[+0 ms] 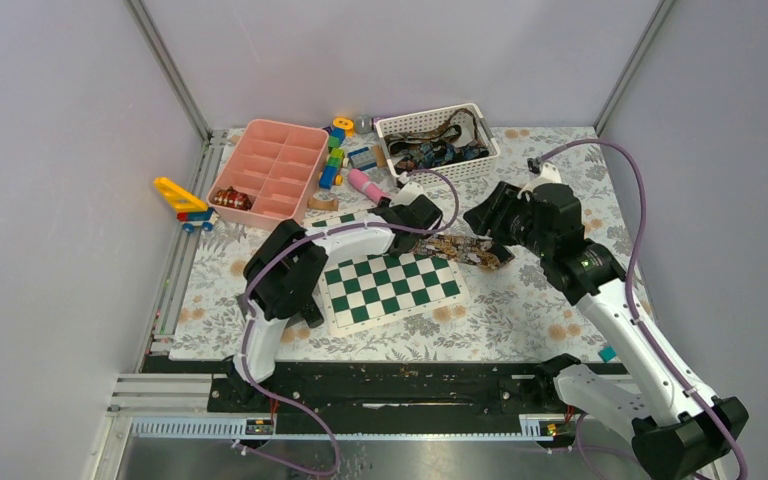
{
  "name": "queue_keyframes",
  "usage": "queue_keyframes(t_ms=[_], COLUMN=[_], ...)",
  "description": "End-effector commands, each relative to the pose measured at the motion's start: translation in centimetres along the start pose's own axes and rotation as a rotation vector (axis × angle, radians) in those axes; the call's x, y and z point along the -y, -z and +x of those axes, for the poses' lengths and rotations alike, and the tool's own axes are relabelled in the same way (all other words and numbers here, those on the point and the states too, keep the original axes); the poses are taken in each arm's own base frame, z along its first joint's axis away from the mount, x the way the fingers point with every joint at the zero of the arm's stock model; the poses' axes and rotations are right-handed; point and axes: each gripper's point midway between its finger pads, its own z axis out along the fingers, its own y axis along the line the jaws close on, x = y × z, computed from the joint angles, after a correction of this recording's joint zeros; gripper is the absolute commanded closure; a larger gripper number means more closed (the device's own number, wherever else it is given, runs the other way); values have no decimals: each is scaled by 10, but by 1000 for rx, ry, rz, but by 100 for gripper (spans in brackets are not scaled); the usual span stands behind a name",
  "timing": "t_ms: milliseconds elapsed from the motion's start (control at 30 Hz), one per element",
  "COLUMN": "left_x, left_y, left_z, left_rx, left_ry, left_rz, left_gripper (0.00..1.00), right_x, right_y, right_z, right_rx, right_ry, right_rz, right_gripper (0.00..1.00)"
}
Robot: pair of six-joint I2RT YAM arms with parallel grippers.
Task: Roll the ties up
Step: Roll the tie at the center of the board.
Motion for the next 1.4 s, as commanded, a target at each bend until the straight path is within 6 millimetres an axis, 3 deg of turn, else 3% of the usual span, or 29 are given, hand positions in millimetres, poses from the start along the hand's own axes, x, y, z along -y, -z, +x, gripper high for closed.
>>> queue_keyframes(t_ms=[0,400,633,1367], left_x=[-1,14,25,59], left_y=[0,3,6,21], left_z=[-8,3,2,-4], left_rx=[27,20,17,1], left_ry=[-49,-127,-137,-103], left_rz=[-81,-104,-79,72], left_gripper=[64,62,54,50], right_x=[3,15,16,17], right_y=[10,8,8,5], right_z=[-15,-9,-7,-1], right_rx=[53,52,48,27], right_ry=[38,44,46,31], right_rz=[34,72,74,73], right_gripper=[42,42,42,42])
